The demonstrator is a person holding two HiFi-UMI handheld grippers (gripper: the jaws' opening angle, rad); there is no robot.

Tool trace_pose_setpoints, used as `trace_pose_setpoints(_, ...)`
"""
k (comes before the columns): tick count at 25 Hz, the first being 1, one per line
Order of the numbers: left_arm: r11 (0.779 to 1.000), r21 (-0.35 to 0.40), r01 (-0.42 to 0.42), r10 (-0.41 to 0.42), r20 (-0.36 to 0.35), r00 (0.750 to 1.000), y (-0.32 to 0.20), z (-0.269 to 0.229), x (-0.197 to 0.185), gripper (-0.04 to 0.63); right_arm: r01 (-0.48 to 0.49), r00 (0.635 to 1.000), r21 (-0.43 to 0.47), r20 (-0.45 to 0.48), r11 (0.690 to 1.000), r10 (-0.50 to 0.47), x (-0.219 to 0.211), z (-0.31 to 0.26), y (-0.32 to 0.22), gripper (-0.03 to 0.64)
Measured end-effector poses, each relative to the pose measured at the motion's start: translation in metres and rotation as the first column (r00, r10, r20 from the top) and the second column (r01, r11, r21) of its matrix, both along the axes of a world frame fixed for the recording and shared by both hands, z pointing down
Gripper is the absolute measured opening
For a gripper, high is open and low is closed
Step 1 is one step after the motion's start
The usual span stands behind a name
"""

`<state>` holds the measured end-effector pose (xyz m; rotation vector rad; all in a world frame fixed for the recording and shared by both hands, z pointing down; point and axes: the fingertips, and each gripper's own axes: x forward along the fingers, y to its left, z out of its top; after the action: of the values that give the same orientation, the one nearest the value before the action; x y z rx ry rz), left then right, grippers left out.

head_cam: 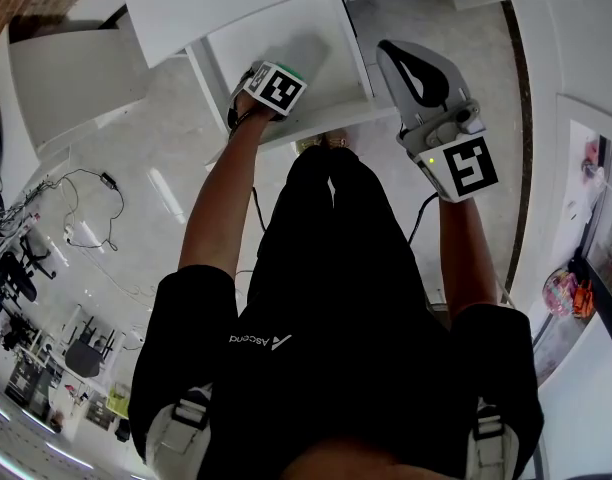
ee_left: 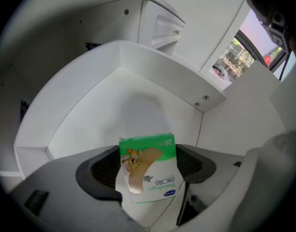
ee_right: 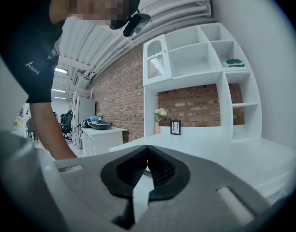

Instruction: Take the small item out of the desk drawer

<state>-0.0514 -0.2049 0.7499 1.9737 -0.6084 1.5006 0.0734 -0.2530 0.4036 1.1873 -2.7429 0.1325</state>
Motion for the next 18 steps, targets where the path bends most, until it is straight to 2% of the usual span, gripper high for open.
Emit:
trace_pose_setpoints(8,0.994,0.108,0.032,-0.021,-0.104,0.994,-0.012,-0.042,-0.007,0.350,0.013,1.000,0.009,0.011,1.000,-0.013,-0.017,-0.006,0.007,0.003)
trace_pose_setpoints(13,0.979,0.194,0.063,-0.030,-0.171,0.985,-0.018,-0.078,-0.008,0.350,0.024,1.000,0.023,0.011,0.999,-0.025,-0.025,-0.017,0.016,0.002)
trace_pose_setpoints(18,0.962,0.262,0.081,-0.024,-0.212,0.977,-0.015,-0.106,-0.006,0.350,0.041,0.999,0.080,0.014,0.996,-0.042,-0.025,-0.028,0.029,0.002)
